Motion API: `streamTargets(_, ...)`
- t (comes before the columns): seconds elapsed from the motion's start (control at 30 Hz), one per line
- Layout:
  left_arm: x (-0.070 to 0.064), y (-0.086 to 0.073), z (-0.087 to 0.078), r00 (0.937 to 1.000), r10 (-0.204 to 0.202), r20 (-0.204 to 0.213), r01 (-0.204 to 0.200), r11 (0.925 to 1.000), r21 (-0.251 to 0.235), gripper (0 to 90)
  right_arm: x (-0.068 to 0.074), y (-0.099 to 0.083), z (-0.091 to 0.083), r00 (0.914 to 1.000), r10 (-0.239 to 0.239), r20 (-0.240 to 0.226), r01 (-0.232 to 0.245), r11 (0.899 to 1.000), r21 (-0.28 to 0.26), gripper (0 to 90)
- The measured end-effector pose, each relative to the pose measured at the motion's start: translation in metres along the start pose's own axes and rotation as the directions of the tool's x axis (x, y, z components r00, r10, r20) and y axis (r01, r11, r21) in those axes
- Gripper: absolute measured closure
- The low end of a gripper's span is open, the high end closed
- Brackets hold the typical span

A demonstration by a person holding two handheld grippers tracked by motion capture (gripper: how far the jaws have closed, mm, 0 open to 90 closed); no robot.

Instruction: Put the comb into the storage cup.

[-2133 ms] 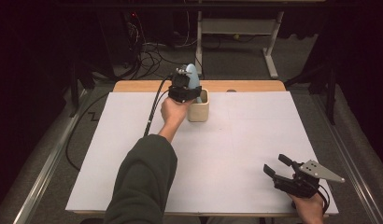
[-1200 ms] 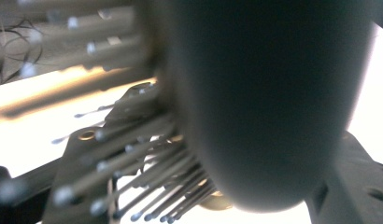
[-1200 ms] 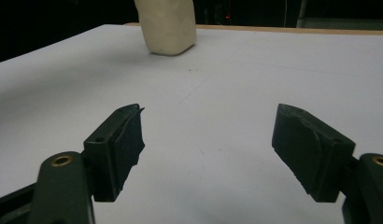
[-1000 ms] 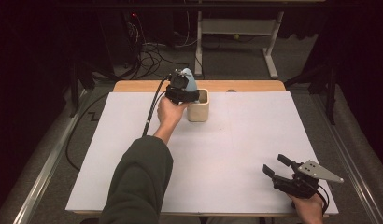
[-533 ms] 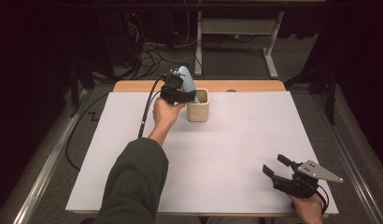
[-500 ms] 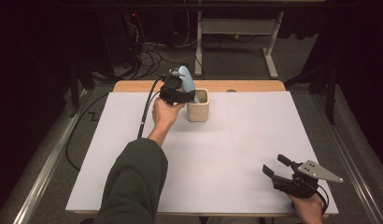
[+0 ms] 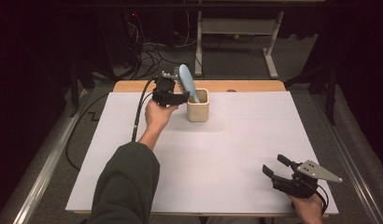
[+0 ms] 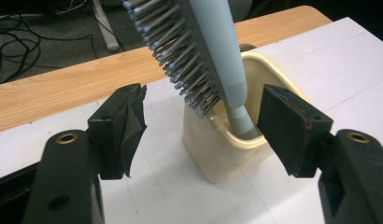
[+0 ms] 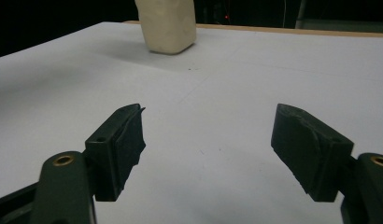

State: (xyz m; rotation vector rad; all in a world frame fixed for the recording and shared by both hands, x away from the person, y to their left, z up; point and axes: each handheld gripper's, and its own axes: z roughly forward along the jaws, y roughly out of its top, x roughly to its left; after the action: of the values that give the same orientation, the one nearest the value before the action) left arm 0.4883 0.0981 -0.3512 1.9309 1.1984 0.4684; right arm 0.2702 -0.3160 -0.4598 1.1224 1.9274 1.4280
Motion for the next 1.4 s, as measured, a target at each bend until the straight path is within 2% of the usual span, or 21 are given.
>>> streamTargets(0.43,0.007,-0.006,-0.011,0.9998,-0.004,0.018,0.005,1.0,-0.009,34.1,0.0,0.0,0.0,1.0,0.001,0.005,-0.001,1.0,0.001,25.9)
streamTargets(0.8,0.016,-0.012,-0.021,0.9998,-0.005,0.018,0.005,0.9999,-0.013,34.7,-0.001,0.0,0.0,1.0,0.003,0.007,-0.003,1.0,0.001,25.9)
streamTargets(1.4,0.026,-0.019,-0.041,0.9997,0.022,0.015,-0.021,0.9992,-0.034,36.2,-0.001,0.0,-0.001,0.9999,0.007,0.009,-0.007,1.0,0.0,25.9)
